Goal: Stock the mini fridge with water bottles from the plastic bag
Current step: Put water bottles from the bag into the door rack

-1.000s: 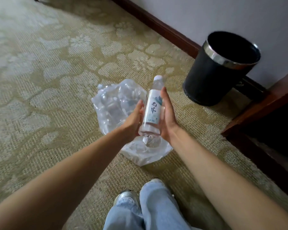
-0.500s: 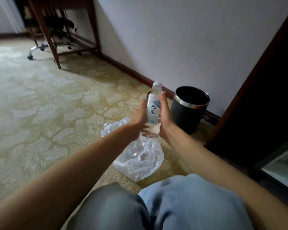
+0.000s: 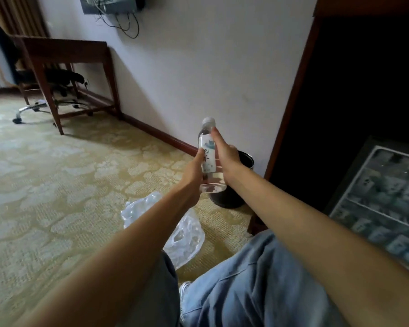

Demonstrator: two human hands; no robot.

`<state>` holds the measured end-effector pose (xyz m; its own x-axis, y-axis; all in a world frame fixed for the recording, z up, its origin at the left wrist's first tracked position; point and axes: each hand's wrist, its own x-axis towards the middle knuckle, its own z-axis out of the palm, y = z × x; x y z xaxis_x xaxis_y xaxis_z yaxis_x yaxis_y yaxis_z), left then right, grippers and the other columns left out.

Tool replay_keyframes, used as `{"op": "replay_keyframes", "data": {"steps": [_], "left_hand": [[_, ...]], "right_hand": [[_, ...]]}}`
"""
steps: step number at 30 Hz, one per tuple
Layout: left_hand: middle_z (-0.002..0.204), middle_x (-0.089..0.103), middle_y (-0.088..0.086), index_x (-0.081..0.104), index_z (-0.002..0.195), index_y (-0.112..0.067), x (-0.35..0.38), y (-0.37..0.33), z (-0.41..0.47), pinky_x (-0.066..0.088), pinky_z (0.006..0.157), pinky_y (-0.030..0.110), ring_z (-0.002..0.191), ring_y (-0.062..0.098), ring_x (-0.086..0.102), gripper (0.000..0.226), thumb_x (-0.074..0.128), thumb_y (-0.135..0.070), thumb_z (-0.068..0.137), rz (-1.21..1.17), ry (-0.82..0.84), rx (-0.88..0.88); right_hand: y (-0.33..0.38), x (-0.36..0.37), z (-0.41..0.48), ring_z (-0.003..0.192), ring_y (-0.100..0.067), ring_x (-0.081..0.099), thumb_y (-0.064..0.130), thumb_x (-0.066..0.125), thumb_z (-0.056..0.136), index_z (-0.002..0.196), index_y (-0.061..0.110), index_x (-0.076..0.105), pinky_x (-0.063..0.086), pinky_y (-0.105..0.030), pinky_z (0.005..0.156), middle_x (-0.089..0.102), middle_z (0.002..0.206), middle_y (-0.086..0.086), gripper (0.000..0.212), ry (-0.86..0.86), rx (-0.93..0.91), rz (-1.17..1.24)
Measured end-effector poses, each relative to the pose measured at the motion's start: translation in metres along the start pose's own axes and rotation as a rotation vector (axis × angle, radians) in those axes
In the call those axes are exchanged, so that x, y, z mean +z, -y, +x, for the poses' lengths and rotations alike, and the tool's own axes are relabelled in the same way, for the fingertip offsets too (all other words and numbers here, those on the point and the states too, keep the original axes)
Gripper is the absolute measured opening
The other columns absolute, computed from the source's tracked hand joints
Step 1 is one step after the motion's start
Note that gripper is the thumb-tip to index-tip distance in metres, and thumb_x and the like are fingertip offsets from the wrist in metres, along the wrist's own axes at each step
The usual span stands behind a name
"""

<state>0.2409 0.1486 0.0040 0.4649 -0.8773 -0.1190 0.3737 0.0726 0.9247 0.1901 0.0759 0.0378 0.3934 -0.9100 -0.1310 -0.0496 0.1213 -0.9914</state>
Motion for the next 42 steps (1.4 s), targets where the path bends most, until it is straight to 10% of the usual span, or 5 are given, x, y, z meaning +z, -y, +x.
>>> {"op": "replay_keyframes", "data": {"steps": [8, 14, 17, 26, 42], "left_hand": [[0.075, 0.069, 0.008, 0.06, 0.1, -0.003, 0.017, 0.011, 0.022, 0.048, 0.04, 0.019, 0.059, 0.012, 0.068, 0.045, 0.035, -0.04, 0.101, 0.165, -0.047, -0.053], [0.111, 0.064, 0.012, 0.053, 0.127, -0.002, 0.076, 0.035, 0.039, 0.052, 0.078, 0.034, 0.1, 0.027, 0.065, 0.053, 0.04, -0.046, 0.099, 0.014, -0.047, -0.132], [0.1, 0.068, 0.012, 0.058, 0.12, 0.001, 0.114, 0.062, 0.038, 0.055, 0.069, 0.03, 0.089, 0.026, 0.068, 0.047, 0.041, -0.038, 0.1, 0.06, 0.033, -0.132], [0.091, 0.07, 0.011, 0.064, 0.102, -0.005, 0.237, 0.15, -0.013, 0.053, 0.084, 0.042, 0.082, 0.025, 0.067, 0.036, 0.046, -0.036, 0.098, 0.272, 0.479, -0.259], [0.105, 0.059, 0.013, 0.055, 0.106, -0.014, 0.385, 0.216, -0.062, 0.05, 0.085, 0.042, 0.091, 0.025, 0.057, 0.026, 0.046, -0.037, 0.098, 0.498, 0.718, -0.115]], "right_hand": [[-0.015, -0.013, 0.021, 0.093, -0.028, 0.065, 0.052, 0.06, 0.086, 0.121, 0.003, 0.055, 0.053, -0.034, 0.079, 0.066, 0.11, -0.013, 0.061, -0.055, 0.122, -0.083], [-0.008, -0.079, 0.025, 0.072, -0.023, 0.066, 0.035, 0.068, 0.085, 0.11, 0.005, 0.064, 0.057, -0.031, 0.069, 0.069, 0.088, -0.011, 0.039, -0.017, 0.119, -0.077], [-0.021, -0.135, 0.018, 0.068, -0.016, 0.067, 0.035, 0.067, 0.087, 0.111, 0.008, 0.064, 0.053, -0.021, 0.052, 0.07, 0.083, -0.006, 0.036, -0.078, 0.161, -0.062], [-0.053, -0.317, -0.056, 0.101, -0.027, 0.064, 0.03, 0.072, 0.083, 0.12, 0.003, 0.057, 0.053, -0.039, 0.087, 0.065, 0.114, -0.013, 0.048, -0.359, 0.238, -0.032], [-0.05, -0.463, -0.127, 0.076, -0.022, 0.066, 0.024, 0.078, 0.078, 0.12, 0.007, 0.06, 0.054, -0.031, 0.059, 0.068, 0.103, -0.009, 0.049, -0.664, 0.246, 0.158]]}}
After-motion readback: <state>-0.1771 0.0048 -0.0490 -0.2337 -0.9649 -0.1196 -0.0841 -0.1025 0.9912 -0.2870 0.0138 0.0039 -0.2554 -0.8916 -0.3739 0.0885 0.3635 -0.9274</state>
